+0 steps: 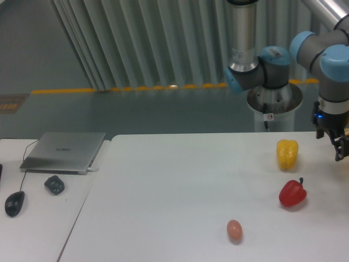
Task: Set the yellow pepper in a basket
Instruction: 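Move the open gripper over the yellow bell pepper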
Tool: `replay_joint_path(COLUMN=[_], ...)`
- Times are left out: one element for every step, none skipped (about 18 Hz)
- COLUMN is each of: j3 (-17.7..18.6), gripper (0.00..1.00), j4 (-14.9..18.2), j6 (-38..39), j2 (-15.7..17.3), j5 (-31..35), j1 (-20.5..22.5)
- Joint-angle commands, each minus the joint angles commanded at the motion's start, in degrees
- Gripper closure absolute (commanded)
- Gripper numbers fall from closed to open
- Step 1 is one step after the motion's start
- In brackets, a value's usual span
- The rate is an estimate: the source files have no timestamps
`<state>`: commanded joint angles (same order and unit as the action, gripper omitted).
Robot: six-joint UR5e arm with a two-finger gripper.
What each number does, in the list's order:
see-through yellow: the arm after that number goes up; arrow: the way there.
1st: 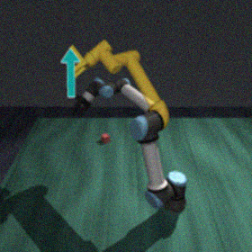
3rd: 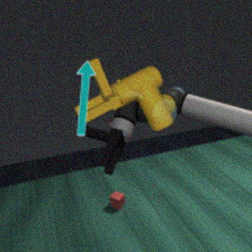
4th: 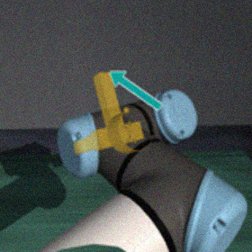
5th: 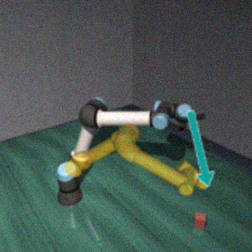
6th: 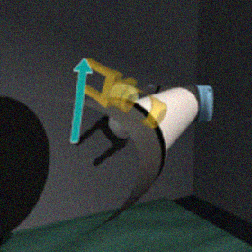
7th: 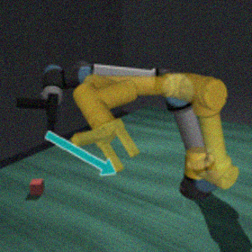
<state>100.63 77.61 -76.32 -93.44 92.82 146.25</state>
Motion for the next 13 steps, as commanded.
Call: replay_joint_path(j3=[0.62, 1.15, 1.93, 2.64, 3.08, 3.35, 3.61, 4.22, 5.01, 5.63, 6.33, 7.29, 8.43], gripper=[0.0, 0.0, 0.0, 0.0, 0.0, 0.0, 0.0, 0.0, 0.0, 0.0, 0.0, 0.0, 0.0], j4=[0.26, 0.53, 0.79, 0.7, 0.7, 0.7, 0.62, 0.44, 0.35, 0.35, 0.18, 0.09, -0.17], j6=[3.42, 6.68, 9.67, 12.74, 15.99, 19.42, 22.93, 26.19, 28.66, 30.16, 31.13, 31.92, 32.72], j2=[0.71, 1.32, 2.11, 2.99, 3.52, 3.96, 4.4, 5.01, 5.63, 6.07, 6.6, 7.39, 8.18], j5=[-0.44, -1.23, -1.84, -2.37, -3.25, -4.65, -5.97, -6.76, -7.03, -7.04, -7.04, -7.04, -7.12], j1=[-0.09, -0.26, -1.05, -1.23, -1.4, -1.75, -2.11, -2.2, -2.28, -2.63, -2.9, -2.99, -2.9])
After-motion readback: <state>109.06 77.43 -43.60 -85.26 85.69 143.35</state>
